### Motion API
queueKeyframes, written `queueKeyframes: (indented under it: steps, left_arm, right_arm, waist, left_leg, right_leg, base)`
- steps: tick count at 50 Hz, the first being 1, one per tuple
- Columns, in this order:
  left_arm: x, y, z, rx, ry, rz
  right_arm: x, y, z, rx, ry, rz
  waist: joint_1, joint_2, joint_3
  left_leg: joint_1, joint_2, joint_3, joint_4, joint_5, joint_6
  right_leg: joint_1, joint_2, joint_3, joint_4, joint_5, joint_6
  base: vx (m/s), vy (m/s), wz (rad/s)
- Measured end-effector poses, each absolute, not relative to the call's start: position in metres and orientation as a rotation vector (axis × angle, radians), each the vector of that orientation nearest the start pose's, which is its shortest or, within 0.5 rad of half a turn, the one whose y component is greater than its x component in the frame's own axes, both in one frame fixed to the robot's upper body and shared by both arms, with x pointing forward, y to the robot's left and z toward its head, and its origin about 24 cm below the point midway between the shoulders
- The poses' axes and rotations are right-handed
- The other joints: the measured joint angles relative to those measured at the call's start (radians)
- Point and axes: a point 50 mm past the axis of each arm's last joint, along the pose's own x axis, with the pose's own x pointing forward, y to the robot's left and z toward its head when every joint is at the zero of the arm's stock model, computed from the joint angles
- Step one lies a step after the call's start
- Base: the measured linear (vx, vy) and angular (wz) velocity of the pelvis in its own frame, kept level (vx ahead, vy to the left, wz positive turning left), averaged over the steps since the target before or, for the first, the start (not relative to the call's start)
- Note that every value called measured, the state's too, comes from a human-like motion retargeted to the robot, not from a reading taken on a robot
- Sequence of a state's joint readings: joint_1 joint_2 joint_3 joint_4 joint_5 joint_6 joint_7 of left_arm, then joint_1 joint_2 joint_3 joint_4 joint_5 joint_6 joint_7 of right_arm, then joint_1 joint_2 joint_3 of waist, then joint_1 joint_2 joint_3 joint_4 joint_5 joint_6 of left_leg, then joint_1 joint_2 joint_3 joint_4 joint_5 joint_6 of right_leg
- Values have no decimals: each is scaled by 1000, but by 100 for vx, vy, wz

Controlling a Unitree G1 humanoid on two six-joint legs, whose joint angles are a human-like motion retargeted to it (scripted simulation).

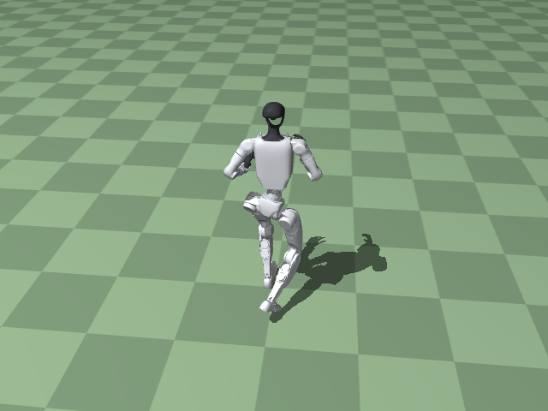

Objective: Run

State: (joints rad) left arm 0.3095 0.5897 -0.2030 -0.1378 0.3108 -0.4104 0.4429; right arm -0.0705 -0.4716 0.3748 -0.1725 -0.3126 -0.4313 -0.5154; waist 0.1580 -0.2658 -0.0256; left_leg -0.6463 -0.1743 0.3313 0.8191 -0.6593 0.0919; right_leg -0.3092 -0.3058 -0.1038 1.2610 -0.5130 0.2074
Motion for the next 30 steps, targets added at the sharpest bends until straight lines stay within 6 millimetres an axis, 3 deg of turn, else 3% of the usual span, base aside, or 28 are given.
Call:
queueKeyframes:
  steps: [2,5,7,10,12,15,18,20,25,28,30]
  left_arm:
    - [177,200,56,691,-340,-6]
    - [185,196,65,719,-411,15]
    - [205,189,78,763,-518,49]
    - [232,173,96,775,-645,65]
    - [243,163,107,755,-705,58]
    - [249,149,122,698,-787,17]
    - [248,135,128,648,-837,-59]
    - [245,130,129,636,-855,-99]
    - [238,131,97,682,-703,-147]
    - [242,143,76,761,-575,-132]
    - [239,153,64,787,-501,-117]
  right_arm:
    - [225,-129,113,-483,-729,93]
    - [221,-128,94,-537,-650,132]
    - [224,-127,83,-601,-604,145]
    - [222,-128,64,-666,-538,184]
    - [216,-131,57,-674,-510,209]
    - [206,-139,49,-662,-456,225]
    - [197,-148,39,-649,-386,211]
    - [194,-152,37,-629,-365,190]
    - [201,-155,41,-643,-382,133]
    - [225,-152,55,-694,-462,82]
    - [235,-148,64,-699,-509,63]
  waist:
    - [-14,-20,0]
    - [-55,-48,14]
    - [-98,-73,47]
    - [-173,-82,60]
    - [-209,-45,49]
    - [-234,58,22]
    - [-227,151,-30]
    - [-208,200,-48]
    - [-132,225,-9]
    - [-68,224,32]
    - [-33,206,39]
  left_leg:
    - [-16,-38,3,55,-30,30]
    - [18,-90,-6,210,-125,128]
    - [84,-125,-12,243,-183,169]
    - [233,-159,-41,189,-206,167]
    - [355,-134,-62,112,-177,119]
    - [494,-15,-76,65,-110,-2]
    - [515,126,-87,142,10,-114]
    - [493,218,-98,295,76,-156]
    - [413,369,-121,770,136,-142]
    - [272,474,-130,912,50,-62]
    - [181,494,-116,886,-24,-23]
  right_leg:
    - [16,-64,3,127,60,11]
    - [-5,-159,35,347,93,-6]
    - [-85,-212,82,458,51,-41]
    - [-234,-250,112,499,-82,-107]
    - [-313,-202,79,407,-144,-125]
    - [-372,-39,-33,139,-184,-127]
    - [-389,150,-109,-195,-168,-100]
    - [-386,240,-137,-288,-156,-112]
    - [-358,291,-126,-35,-292,-263]
    - [-315,302,-123,10,-350,-308]
    - [-280,292,-108,5,-348,-300]
  base:
    - [-6,4,20]
    - [-2,4,-6]
    - [-5,4,-11]
    - [0,1,-8]
    - [4,0,-45]
    - [8,-7,-58]
    - [2,-12,-32]
    - [-7,-9,-19]
    - [-7,-5,-7]
    - [-4,-5,1]
    - [0,-1,9]
